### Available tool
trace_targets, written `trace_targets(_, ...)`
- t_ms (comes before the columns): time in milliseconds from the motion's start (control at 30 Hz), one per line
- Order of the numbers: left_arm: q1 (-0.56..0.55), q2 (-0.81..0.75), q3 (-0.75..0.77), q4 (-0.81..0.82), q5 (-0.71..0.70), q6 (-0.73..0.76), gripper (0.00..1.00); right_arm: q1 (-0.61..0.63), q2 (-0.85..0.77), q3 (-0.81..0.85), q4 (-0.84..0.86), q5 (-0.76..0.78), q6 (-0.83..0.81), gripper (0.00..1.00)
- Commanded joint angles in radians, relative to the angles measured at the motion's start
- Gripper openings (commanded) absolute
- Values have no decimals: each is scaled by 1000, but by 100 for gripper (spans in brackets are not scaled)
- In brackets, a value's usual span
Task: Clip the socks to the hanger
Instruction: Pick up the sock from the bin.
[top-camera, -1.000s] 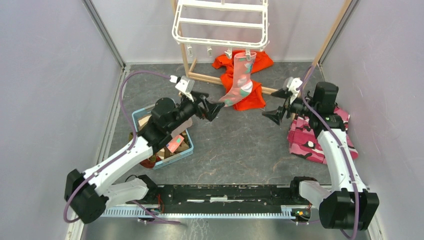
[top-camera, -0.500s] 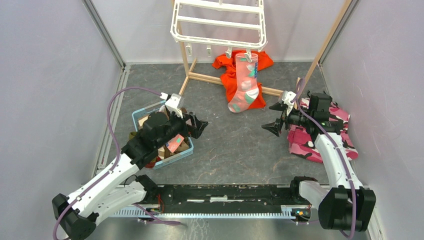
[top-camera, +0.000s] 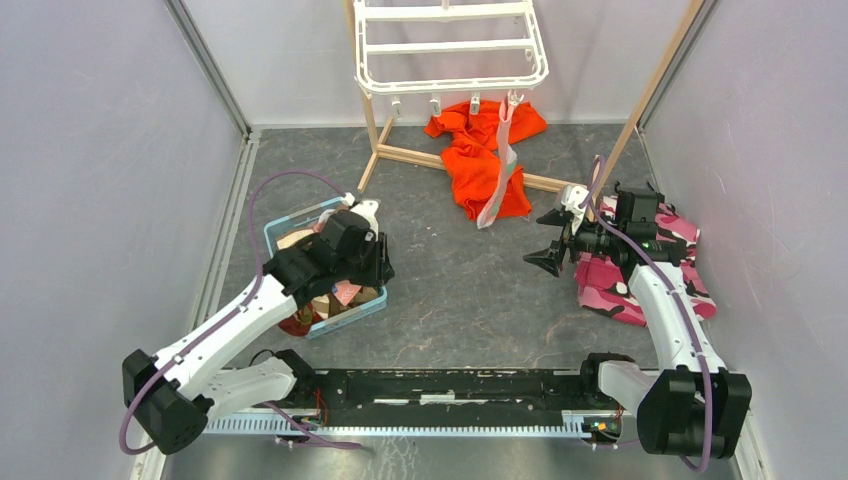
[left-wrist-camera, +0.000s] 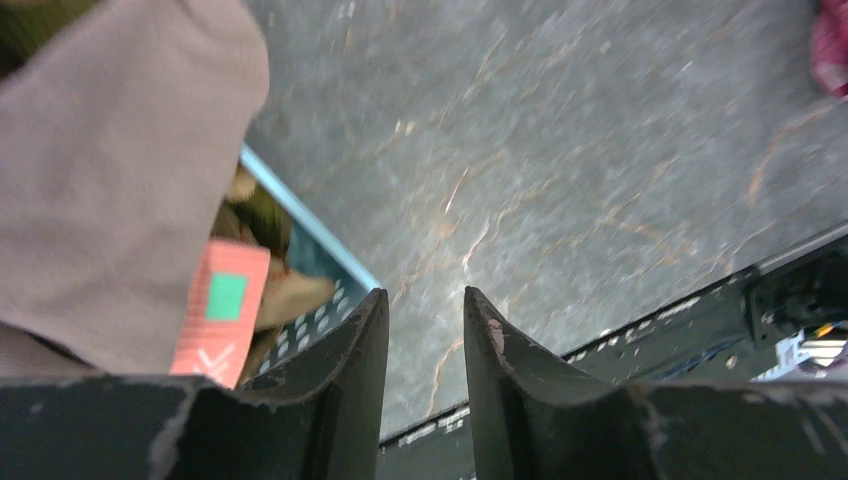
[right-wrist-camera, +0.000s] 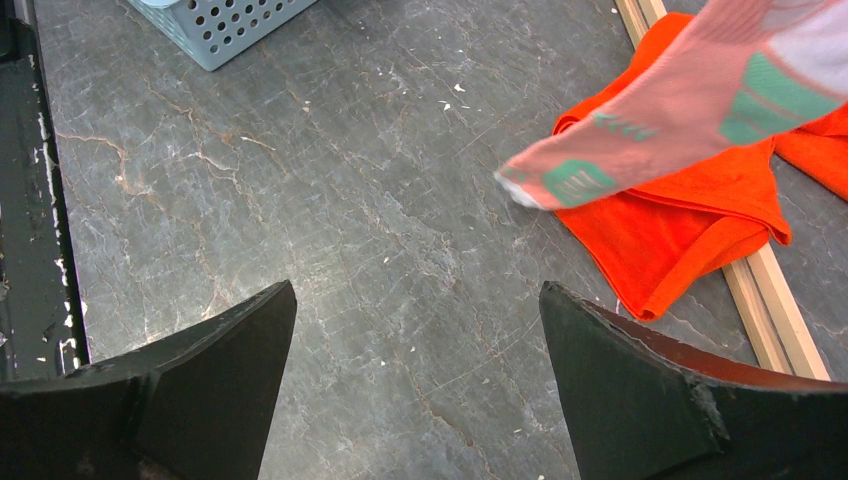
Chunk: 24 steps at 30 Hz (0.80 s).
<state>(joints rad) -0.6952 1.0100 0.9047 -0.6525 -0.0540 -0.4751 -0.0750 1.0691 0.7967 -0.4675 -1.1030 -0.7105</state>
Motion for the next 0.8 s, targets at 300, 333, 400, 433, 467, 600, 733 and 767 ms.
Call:
trace_targets(300,-131,198,62,-281,-361,-154,44,1,8,49,-30,-28,-42,98)
trace_targets(333,-135,205,72,-283,-385,-153,44,1,7,49,-29,-28,-43,98)
trace_targets(400,-139,214,91,-285,-430,-147,45,1,11,49,-31,-28,-43,98)
trace_targets(433,-142,219,99,-289,-447,-141,45,1,12,49,-31,-29,-43,98)
trace_targets(467,-142,226,105,-297,-464,-135,45,1,13,50,-32,-29,-44,98)
trace_targets(600,-156,279,116,-301,-517,-98,44,3,17,50,-34,-30,-46,98)
trace_targets(733,-191,358,124,-304,-584,-83,44,2,20,52,-36,-23,-50,98)
trace_targets(767,-202,373,128,-311,-601,-87,44,3,21,53,-38,-23,-52,98)
